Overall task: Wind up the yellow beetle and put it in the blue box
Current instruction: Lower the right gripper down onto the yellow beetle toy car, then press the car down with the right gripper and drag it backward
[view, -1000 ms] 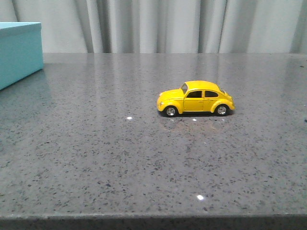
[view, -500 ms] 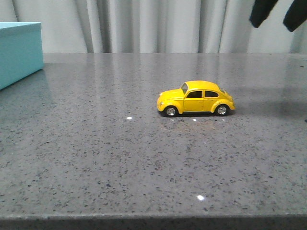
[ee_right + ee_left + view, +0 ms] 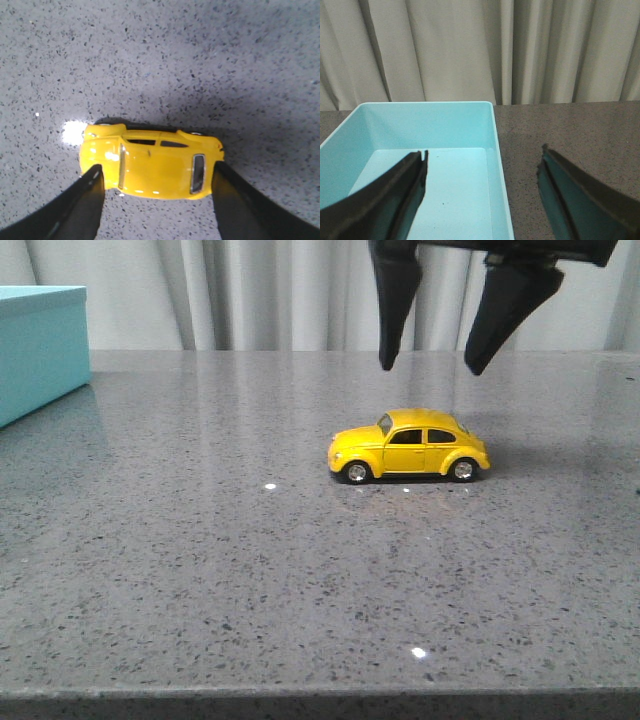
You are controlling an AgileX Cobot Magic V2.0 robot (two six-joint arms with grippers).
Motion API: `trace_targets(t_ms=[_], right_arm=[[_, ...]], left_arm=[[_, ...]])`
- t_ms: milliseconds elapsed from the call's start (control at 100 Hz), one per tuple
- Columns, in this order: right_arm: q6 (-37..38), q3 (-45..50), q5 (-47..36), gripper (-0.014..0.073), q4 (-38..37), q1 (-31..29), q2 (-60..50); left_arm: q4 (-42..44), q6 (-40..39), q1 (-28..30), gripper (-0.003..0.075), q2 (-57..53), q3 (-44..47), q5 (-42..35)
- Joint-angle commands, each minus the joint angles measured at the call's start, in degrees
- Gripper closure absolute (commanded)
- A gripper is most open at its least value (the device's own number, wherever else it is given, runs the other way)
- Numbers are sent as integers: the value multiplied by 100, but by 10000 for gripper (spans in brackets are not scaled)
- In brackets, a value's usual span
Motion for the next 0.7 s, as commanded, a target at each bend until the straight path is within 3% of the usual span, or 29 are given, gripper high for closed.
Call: trace_targets(t_ms=[0,690], right_arm=[[118,-208,-94,120,-48,11,-107],[328,-208,-59,125,140,18,399]], left_arm=[[-33,-9,-48,258,38,-217,-419],[132,-9,-108,258,38,-217,-419]])
